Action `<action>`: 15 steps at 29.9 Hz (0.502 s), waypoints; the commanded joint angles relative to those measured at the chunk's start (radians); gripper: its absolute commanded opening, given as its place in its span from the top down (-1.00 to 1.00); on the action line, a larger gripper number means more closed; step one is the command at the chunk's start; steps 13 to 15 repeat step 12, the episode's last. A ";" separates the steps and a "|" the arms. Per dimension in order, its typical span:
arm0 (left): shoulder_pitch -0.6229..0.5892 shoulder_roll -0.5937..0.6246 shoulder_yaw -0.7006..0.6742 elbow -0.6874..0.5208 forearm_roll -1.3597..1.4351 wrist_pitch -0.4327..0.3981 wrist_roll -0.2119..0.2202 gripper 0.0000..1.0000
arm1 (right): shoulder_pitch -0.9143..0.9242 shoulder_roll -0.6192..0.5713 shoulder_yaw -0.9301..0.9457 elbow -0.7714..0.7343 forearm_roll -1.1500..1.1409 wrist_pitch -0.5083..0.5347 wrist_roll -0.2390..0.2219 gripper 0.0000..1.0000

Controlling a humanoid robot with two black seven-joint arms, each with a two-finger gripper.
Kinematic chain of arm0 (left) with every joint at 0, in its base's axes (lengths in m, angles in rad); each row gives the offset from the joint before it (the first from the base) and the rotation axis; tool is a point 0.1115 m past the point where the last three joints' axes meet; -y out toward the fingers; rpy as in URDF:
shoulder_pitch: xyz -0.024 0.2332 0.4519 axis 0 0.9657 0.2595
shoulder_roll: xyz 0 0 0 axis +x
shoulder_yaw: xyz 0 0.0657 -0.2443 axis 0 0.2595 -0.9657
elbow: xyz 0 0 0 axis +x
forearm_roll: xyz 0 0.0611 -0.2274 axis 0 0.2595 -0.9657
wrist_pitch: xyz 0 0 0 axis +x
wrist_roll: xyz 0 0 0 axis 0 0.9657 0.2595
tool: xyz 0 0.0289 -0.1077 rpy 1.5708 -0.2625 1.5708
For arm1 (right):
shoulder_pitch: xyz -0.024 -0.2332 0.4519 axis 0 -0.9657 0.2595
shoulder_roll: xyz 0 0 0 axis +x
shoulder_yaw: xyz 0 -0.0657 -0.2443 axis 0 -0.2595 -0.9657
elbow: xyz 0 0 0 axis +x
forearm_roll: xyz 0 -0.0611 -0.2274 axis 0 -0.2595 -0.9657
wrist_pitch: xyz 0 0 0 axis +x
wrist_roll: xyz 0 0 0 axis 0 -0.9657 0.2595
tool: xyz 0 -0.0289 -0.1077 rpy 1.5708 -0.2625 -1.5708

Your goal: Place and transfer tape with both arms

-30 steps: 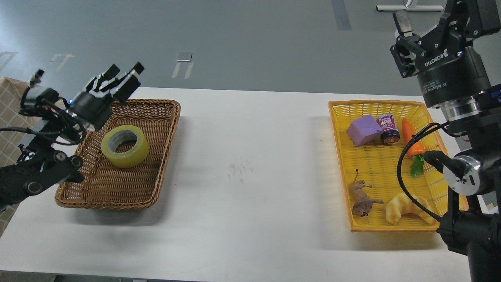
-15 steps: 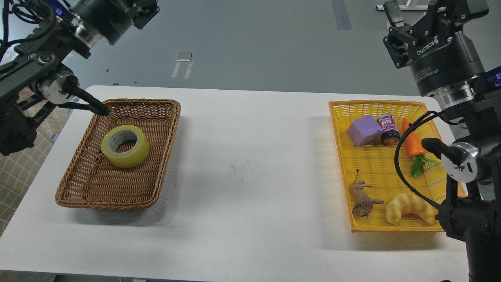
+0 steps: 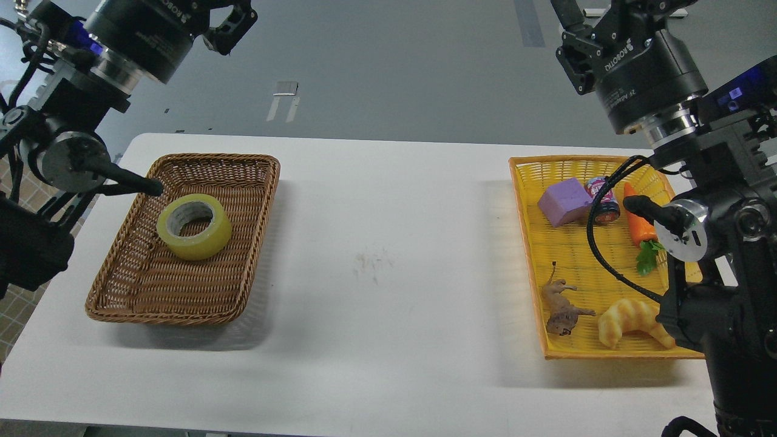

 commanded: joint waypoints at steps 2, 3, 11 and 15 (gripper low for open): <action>0.063 -0.027 -0.029 -0.003 0.045 0.003 -0.007 -0.96 | -0.004 0.000 -0.006 0.008 0.001 0.010 0.009 -1.00; 0.083 -0.029 -0.033 -0.005 0.068 -0.003 -0.018 -0.96 | -0.012 0.000 -0.008 0.015 0.003 0.012 0.009 -1.00; 0.140 -0.030 -0.073 -0.060 0.085 -0.006 -0.073 -0.96 | -0.027 0.000 -0.011 0.035 0.003 0.013 0.009 -1.00; 0.140 -0.029 -0.078 -0.060 0.085 -0.006 -0.073 -0.96 | -0.027 0.000 -0.011 0.032 0.003 0.013 0.009 -1.00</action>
